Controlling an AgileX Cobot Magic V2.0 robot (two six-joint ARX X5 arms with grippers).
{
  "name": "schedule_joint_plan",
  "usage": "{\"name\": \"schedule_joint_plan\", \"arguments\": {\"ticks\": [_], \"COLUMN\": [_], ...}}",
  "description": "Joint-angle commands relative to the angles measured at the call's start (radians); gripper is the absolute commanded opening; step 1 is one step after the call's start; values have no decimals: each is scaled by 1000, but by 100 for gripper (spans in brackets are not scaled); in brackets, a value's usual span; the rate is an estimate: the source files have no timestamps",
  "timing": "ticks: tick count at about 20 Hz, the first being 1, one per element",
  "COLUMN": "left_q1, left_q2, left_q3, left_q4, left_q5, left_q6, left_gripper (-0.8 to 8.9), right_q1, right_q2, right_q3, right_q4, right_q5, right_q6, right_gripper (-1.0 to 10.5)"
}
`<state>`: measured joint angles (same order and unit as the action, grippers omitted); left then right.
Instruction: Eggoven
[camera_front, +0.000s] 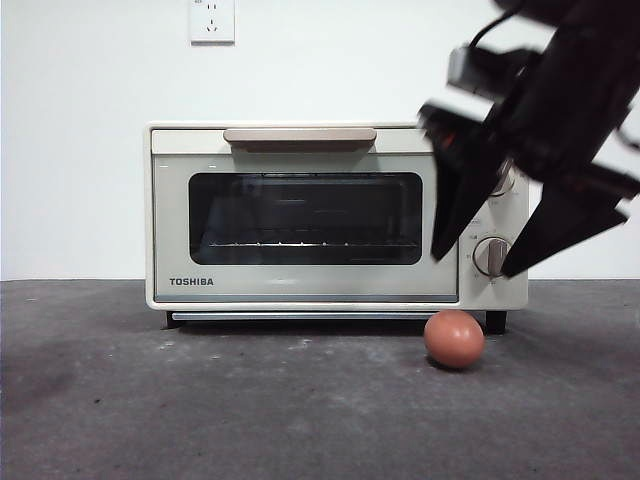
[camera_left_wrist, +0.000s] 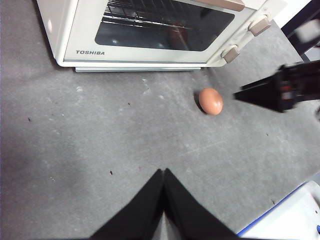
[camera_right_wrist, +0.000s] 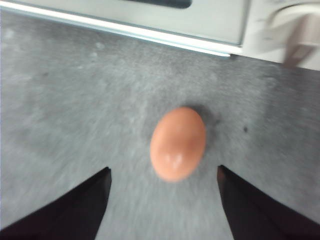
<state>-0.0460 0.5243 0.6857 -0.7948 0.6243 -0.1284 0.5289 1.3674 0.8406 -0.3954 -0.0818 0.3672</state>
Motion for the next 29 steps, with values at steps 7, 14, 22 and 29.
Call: {"name": "schedule_joint_plan", "arguments": {"ticks": [7,14,22,29], "left_q1": [0,0,0,0], "left_q2": [5,5,6,11], "left_q3": [22,22,22,22], "left_q4": [10,10,10,12], "left_q5": [3,3,3,3], "left_q6": [15,15,15,15], "left_gripper": [6,6,6,6], "right_q1": [11,11,11,11], "right_q2": [206,275,291,264], "right_q3": [22,26,26,26], "right_q4": [128,168,178,177], "right_q5": [31,31,32,2], "right_q6": [45,47,52,47], "right_gripper": [340,336,153,3]}}
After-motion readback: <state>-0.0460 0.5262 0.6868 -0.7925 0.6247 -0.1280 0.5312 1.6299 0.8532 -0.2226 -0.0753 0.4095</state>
